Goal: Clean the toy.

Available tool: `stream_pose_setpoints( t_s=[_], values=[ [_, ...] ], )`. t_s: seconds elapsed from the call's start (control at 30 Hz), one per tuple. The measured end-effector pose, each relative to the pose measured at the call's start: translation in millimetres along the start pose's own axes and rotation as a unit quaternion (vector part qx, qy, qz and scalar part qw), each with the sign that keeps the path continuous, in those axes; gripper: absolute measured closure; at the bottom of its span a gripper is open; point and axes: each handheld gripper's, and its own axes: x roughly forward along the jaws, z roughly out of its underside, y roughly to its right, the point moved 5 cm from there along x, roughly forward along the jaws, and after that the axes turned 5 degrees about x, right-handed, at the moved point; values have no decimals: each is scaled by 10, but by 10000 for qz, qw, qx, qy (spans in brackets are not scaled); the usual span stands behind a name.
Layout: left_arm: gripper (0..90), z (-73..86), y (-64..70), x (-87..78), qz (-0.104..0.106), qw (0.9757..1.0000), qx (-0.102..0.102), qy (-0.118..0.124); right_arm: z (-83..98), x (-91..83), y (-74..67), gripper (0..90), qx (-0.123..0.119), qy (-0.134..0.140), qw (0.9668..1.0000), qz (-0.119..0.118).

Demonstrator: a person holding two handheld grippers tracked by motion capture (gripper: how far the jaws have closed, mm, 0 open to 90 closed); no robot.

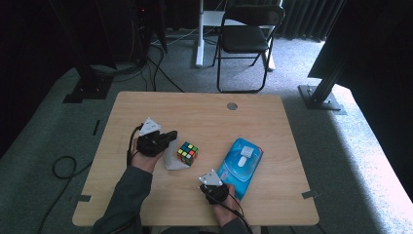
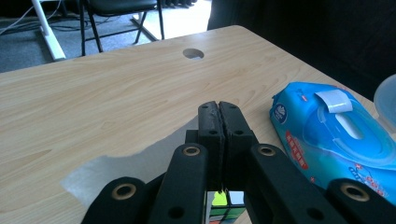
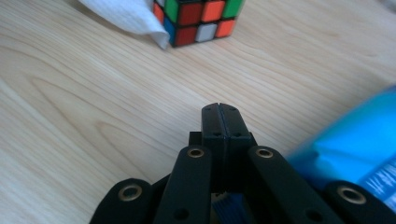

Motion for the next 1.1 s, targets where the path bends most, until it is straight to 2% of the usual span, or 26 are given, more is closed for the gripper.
stream_pose_setpoints(
  t_s=[0.13,0.2,0.33,0.43,0.47,0.5,0.6,0.7,0.8,0.9,0.97,1.1],
  values=[
    [890,-5,17,10,23,10000,20,6,32,3,130,900,78,-49,9995,286],
    [890,-8,23,16,28,10000,24,2,48,6,250,900,261,-79,9989,373],
    [890,-10,26,28,41,10000,34,-3,81,12,526,900,631,-176,9957,660],
    [890,-8,41,48,74,10000,47,-23,111,10,718,895,907,-227,9918,869],
    [891,-8,41,48,74,10000,47,-23,111,10,718,895,907,-227,9918,869],
    [890,-9,54,62,89,9999,60,-38,118,11,798,849,1031,-217,9902,921],
    [891,-14,64,78,105,9999,73,-42,90,2,823,813,1068,-129,9908,822],
    [891,-51,96,119,140,9998,107,-56,8,-5,789,769,953,-11,9933,660],
    [891,-97,131,147,175,9997,149,-36,-81,-6,745,725,895,129,9955,272],
    [892,-145,151,175,202,9996,172,-20,-113,5,694,705,821,222,9963,-145],
    [892,-176,165,187,248,9996,152,12,-116,19,674,693,739,214,9969,-189],
    [892,-289,252,203,529,9984,93,175,-125,47,619,672,634,230,9972,-329]
  ],
)
